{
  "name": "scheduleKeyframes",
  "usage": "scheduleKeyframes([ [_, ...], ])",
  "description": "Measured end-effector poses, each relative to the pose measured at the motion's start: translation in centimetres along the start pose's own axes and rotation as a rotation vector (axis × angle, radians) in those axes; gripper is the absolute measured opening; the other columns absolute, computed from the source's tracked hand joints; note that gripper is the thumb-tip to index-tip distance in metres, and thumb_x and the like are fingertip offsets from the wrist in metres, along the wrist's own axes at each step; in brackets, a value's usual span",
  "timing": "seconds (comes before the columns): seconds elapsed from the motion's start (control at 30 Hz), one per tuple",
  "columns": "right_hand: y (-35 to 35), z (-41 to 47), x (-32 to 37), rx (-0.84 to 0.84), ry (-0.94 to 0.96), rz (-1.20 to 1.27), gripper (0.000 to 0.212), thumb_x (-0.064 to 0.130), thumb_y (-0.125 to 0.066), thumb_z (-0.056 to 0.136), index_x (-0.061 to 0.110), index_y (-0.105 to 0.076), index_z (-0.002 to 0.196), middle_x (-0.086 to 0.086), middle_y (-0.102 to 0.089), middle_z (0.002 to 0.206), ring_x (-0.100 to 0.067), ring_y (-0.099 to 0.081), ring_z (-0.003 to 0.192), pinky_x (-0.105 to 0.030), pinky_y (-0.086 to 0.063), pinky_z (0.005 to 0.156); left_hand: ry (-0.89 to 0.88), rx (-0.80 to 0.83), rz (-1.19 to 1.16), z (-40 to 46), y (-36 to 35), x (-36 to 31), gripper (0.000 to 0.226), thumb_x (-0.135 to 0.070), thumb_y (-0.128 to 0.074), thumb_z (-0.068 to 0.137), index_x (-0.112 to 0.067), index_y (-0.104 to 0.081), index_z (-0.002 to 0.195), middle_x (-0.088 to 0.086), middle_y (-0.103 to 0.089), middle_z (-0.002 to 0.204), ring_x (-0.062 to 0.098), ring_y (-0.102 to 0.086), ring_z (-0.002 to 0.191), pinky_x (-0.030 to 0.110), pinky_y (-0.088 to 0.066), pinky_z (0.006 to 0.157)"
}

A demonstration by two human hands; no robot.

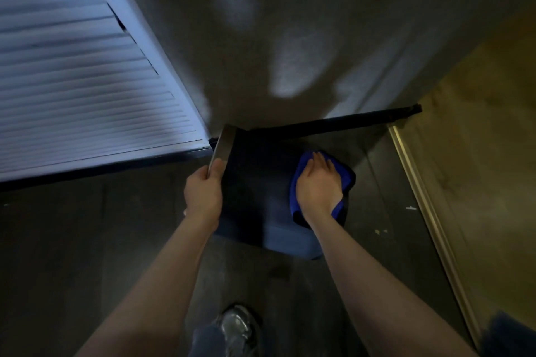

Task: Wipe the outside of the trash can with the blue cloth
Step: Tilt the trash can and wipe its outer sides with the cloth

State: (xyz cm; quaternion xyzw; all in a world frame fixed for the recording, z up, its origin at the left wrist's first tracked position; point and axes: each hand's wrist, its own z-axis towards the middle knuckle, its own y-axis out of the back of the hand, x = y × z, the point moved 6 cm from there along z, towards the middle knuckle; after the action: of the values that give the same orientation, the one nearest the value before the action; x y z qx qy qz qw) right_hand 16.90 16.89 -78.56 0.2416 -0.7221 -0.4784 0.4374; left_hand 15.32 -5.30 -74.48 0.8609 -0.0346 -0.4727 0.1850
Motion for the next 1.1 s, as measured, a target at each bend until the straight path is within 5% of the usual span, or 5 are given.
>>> scheduleKeyframes([
  [0.23, -0.2, -4.0, 11.6, -0.078, 0.353, 0.020, 0.046, 0.025, -0.034, 0.089, 0.009, -0.051, 0.129, -0.008, -0.059, 0.130, -0.027, -0.055, 0.119, -0.035, -0.047, 0.095, -0.087, -0.024, 0.041, 0.3, -0.9, -0.7, 0.031, -0.031, -0.051, 0.092, -0.009, -0.063, 0.073, 0.017, -0.063, 0.078, 0.023, -0.055, 0.078, 0.042, -0.047, 0.076],
  [0.4, 0.3, -5.3, 5.9, -0.066, 0.730, -0.129, 0.042, 0.026, -0.038, 0.091, 0.011, -0.053, 0.127, -0.003, -0.059, 0.130, -0.022, -0.056, 0.119, -0.034, -0.049, 0.095, -0.036, 0.007, -0.007, 0.8, 0.1, -0.1, 0.030, -0.034, -0.054, 0.089, -0.012, -0.062, 0.071, 0.016, -0.059, 0.078, 0.023, -0.052, 0.076, 0.034, -0.039, 0.071],
  [0.6, 1.0, -0.4, -2.4, 0.072, 0.019, -0.035, 0.036, 0.016, -0.032, 0.096, 0.003, -0.052, 0.124, -0.017, -0.057, 0.129, -0.031, -0.053, 0.118, -0.038, -0.043, 0.096, -0.140, 0.041, 0.123, 0.2, -0.9, -1.2, 0.035, -0.035, -0.048, 0.093, -0.009, -0.065, 0.079, 0.013, -0.063, 0.081, 0.026, -0.057, 0.084, 0.033, -0.040, 0.078],
  [0.73, 0.7, 3.6, 0.0, 0.336, -0.234, 0.018, 0.041, 0.022, -0.022, 0.097, 0.009, -0.051, 0.123, -0.015, -0.054, 0.130, -0.034, -0.052, 0.116, -0.036, -0.042, 0.091, -0.184, 0.079, 0.222, -0.1, -1.8, -1.7, 0.035, -0.039, -0.045, 0.093, -0.013, -0.069, 0.089, 0.023, -0.068, 0.102, 0.042, -0.058, 0.108, 0.060, -0.034, 0.104],
  [1.1, 0.4, -7.7, 7.4, -0.068, 0.727, -0.017, 0.042, 0.025, -0.044, 0.090, 0.018, -0.049, 0.131, 0.002, -0.055, 0.135, -0.022, -0.051, 0.125, -0.031, -0.043, 0.100, -0.200, 0.151, 0.148, 0.5, -1.6, -1.5, 0.028, -0.024, -0.045, 0.095, -0.016, -0.064, 0.076, 0.023, -0.067, 0.087, 0.029, -0.060, 0.085, 0.040, -0.045, 0.086],
])
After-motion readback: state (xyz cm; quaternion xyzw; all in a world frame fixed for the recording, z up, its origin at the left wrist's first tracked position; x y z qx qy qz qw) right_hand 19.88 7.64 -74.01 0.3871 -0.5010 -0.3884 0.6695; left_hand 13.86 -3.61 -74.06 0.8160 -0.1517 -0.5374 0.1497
